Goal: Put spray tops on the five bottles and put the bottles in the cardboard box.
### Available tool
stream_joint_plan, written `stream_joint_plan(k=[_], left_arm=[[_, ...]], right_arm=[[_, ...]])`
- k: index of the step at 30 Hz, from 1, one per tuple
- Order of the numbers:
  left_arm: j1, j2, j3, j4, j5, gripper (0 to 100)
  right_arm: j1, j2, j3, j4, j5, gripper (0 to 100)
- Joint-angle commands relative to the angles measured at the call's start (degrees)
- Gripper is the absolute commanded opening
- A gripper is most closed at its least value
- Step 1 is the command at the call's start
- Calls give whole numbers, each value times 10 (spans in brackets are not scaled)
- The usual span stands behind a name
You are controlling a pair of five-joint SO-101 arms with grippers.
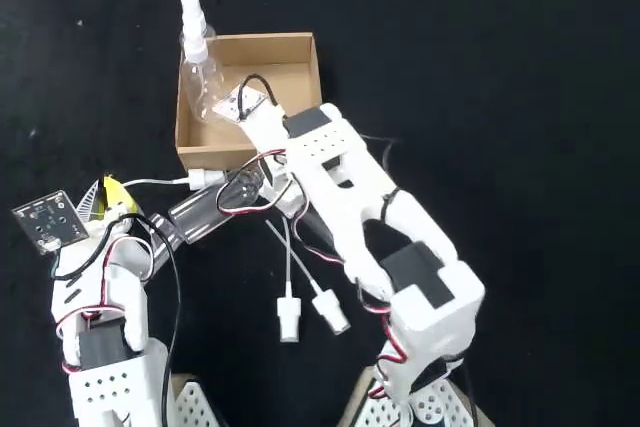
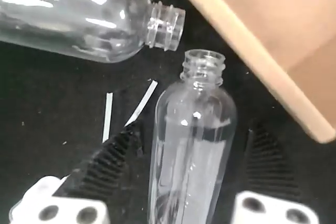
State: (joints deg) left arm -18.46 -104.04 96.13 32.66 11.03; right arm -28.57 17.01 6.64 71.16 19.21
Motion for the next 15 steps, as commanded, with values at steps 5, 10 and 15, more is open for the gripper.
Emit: stream_joint_plan(k=[5,10,15], left_arm=[[4,-3,13,2,-5,30],[4,-3,13,2,-5,30],[5,-3,13,3,-5,30]], right_arm=[[-12,11,-39,-12,-4,254],[-12,12,-35,-9,-4,225],[-12,12,-35,-8,-42,97]])
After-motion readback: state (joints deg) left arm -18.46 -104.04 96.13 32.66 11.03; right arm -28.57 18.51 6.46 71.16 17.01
